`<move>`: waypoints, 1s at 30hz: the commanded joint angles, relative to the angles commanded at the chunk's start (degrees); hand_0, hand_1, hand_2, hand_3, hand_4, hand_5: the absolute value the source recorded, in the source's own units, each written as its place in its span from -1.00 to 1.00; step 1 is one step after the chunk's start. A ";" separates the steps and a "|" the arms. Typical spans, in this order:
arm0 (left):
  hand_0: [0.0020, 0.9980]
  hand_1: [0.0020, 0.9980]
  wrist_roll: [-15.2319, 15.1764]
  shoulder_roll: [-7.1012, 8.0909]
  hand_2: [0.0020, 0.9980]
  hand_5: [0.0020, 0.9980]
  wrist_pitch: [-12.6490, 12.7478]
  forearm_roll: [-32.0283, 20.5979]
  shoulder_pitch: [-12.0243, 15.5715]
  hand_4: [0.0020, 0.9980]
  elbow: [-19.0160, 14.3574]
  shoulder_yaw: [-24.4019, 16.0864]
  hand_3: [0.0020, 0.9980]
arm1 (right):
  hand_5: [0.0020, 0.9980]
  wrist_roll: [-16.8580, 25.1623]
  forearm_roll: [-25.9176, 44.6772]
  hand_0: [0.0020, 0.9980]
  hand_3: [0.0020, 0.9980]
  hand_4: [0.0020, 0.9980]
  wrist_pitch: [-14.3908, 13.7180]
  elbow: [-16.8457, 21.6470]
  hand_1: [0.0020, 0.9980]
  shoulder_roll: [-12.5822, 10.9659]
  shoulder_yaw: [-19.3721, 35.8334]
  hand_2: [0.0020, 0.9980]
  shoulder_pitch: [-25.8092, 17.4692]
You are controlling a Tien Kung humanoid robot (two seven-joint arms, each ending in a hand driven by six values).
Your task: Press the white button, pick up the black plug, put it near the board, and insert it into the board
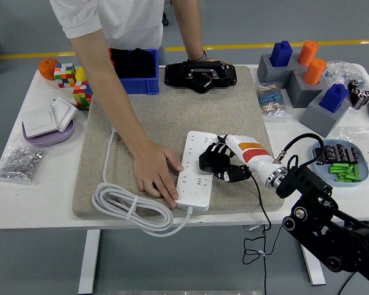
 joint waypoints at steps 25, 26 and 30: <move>0.54 0.41 0.04 -0.10 0.32 0.05 -0.12 -0.04 0.01 0.30 0.00 0.02 0.46 | -1.00 1.34 1.04 -0.02 0.17 0.76 -0.58 -0.80 -0.01 0.14 0.17 0.08 -0.14; 0.54 0.41 0.04 -0.10 0.32 0.05 -0.11 0.06 0.01 0.30 0.00 -0.07 0.46 | -1.00 1.37 1.09 -0.02 0.17 0.76 -0.58 -0.80 -0.01 0.12 0.16 0.08 -0.13; 0.54 0.41 0.07 -0.09 0.32 0.05 -0.12 0.11 0.02 0.30 0.00 -0.10 0.46 | -1.00 1.30 1.30 0.01 0.19 0.74 -0.51 -0.88 0.03 0.14 0.10 0.11 -0.13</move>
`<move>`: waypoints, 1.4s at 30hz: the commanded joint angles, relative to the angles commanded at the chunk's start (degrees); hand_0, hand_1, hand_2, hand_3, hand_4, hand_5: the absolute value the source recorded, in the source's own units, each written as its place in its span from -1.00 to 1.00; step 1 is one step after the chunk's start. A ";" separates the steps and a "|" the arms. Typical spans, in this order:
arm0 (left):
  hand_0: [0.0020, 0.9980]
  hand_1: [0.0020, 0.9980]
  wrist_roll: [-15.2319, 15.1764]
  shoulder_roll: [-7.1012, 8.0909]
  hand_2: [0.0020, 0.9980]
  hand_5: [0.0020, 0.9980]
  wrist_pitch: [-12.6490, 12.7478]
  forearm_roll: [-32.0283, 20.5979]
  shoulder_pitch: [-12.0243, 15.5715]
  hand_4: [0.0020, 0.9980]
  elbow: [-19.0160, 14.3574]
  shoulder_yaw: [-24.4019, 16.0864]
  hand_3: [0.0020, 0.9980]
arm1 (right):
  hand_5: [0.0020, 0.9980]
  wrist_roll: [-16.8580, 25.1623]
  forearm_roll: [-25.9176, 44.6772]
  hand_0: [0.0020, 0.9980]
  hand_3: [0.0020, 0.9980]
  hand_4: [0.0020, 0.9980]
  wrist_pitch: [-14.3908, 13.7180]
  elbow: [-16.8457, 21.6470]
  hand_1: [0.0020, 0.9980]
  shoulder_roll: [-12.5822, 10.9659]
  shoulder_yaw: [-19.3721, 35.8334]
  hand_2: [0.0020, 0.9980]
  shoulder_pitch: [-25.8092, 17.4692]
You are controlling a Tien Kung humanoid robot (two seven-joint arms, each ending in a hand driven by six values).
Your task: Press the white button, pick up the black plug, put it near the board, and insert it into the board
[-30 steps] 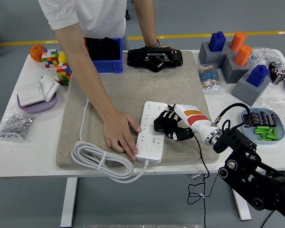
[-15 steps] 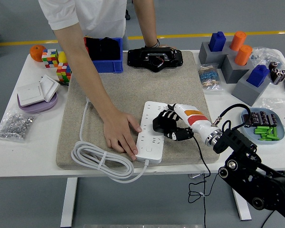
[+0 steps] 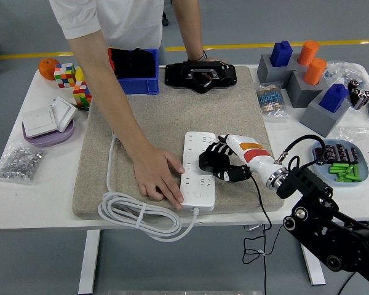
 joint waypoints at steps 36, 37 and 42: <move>0.55 0.41 0.05 0.15 0.32 0.06 -0.12 -0.05 0.23 0.30 0.00 0.33 0.46 | -0.75 0.01 1.30 0.40 0.54 1.00 0.67 -0.39 0.58 0.31 0.08 0.52 -0.29; 0.55 0.41 0.04 0.14 0.32 0.06 -0.12 -0.10 0.24 0.30 0.00 0.33 0.46 | -0.75 0.05 1.36 0.40 0.54 1.00 0.72 -0.16 0.58 0.30 0.33 0.52 -0.40; 0.55 0.41 0.06 0.06 0.32 0.06 -0.09 0.01 0.34 0.31 0.00 0.16 0.46 | -0.73 0.09 1.56 0.44 0.55 1.00 0.95 1.58 0.59 0.21 1.52 0.53 -0.81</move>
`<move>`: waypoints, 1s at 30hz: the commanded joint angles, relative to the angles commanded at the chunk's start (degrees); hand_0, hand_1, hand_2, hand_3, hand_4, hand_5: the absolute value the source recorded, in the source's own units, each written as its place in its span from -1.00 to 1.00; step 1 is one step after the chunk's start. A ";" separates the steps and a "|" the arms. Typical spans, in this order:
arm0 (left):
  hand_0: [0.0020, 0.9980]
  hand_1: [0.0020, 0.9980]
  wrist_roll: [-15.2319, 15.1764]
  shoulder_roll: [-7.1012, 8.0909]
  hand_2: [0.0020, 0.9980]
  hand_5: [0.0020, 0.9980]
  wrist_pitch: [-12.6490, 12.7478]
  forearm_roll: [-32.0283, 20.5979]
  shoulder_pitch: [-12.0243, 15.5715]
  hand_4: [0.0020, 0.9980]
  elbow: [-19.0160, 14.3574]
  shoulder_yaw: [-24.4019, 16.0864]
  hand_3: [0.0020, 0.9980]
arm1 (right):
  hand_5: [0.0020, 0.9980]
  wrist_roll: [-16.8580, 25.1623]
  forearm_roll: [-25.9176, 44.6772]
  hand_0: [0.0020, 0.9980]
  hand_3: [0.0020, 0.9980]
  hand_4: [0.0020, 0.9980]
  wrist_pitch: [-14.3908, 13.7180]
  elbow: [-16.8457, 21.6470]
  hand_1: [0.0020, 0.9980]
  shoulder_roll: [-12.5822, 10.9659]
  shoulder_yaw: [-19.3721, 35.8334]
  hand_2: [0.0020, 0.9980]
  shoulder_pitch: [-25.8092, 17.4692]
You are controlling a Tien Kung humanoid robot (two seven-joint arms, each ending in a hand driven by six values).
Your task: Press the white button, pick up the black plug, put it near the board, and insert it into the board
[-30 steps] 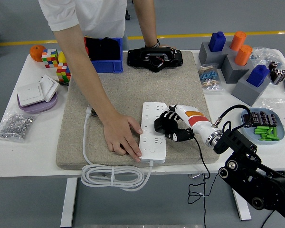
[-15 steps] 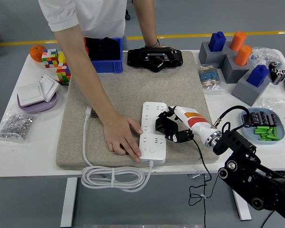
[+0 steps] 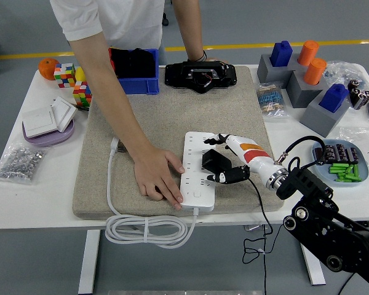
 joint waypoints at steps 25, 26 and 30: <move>0.55 0.41 -0.40 -0.40 0.32 0.06 -0.03 -0.58 -0.23 0.31 0.00 0.00 0.46 | -0.58 5.12 7.03 0.46 0.33 0.92 -0.20 8.75 0.47 -2.98 4.10 0.38 -7.85; 0.55 0.41 -0.41 -0.39 0.32 0.06 -0.03 -0.62 -0.26 0.31 0.00 0.04 0.46 | -0.58 5.14 7.18 0.46 0.33 0.92 -0.16 8.49 0.47 -2.88 3.84 0.38 -7.73; 0.55 0.42 -0.33 -0.35 0.32 0.06 0.00 -0.42 -0.17 0.31 0.00 -0.10 0.46 | -0.61 5.14 7.70 0.45 0.31 0.90 -0.03 7.94 0.45 -2.78 3.08 0.35 -7.47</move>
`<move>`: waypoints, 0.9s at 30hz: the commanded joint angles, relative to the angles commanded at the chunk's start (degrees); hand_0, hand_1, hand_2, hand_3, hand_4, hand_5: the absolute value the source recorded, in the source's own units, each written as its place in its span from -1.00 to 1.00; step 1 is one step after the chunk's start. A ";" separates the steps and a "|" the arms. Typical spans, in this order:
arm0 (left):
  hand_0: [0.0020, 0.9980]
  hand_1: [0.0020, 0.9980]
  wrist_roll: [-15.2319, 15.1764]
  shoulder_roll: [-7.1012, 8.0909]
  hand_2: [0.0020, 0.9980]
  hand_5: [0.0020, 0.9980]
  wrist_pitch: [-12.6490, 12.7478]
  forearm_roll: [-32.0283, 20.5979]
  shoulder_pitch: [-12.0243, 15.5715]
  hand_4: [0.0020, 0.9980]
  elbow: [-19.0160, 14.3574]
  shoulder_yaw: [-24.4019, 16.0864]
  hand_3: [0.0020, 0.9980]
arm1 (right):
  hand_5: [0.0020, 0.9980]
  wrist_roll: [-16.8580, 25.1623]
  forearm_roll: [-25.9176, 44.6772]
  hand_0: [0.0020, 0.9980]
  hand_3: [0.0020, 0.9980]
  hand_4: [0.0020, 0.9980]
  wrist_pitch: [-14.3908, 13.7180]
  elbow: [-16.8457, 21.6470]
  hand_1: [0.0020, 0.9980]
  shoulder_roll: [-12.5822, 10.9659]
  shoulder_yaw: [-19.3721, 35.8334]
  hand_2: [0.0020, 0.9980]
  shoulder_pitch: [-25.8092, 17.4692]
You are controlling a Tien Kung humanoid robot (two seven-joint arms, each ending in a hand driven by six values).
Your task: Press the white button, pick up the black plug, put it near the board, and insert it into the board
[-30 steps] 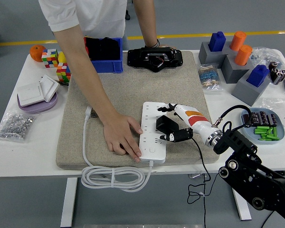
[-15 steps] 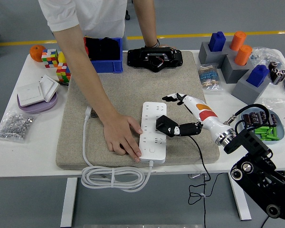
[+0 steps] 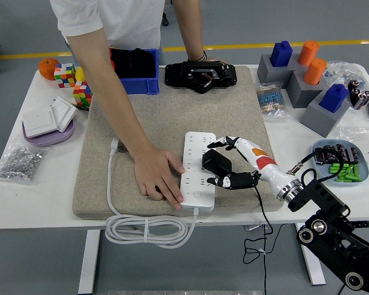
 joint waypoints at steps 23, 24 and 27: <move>0.55 0.42 0.18 0.30 0.32 0.05 -0.07 0.27 -0.15 0.31 0.00 0.08 0.46 | -0.59 0.36 3.42 0.43 0.30 0.88 0.42 -2.68 0.39 0.49 -4.61 0.31 1.95; 0.55 0.42 0.16 0.35 0.32 0.05 -0.10 0.19 -0.13 0.31 0.00 0.21 0.46 | -0.59 0.40 3.51 0.43 0.30 0.88 0.45 -2.66 0.39 0.53 -4.89 0.31 2.06; 0.55 0.42 0.19 0.42 0.32 0.05 -0.12 0.45 -0.11 0.31 0.00 0.03 0.46 | -0.59 0.65 3.81 0.43 0.30 0.88 0.56 -2.29 0.39 0.60 -5.60 0.31 2.30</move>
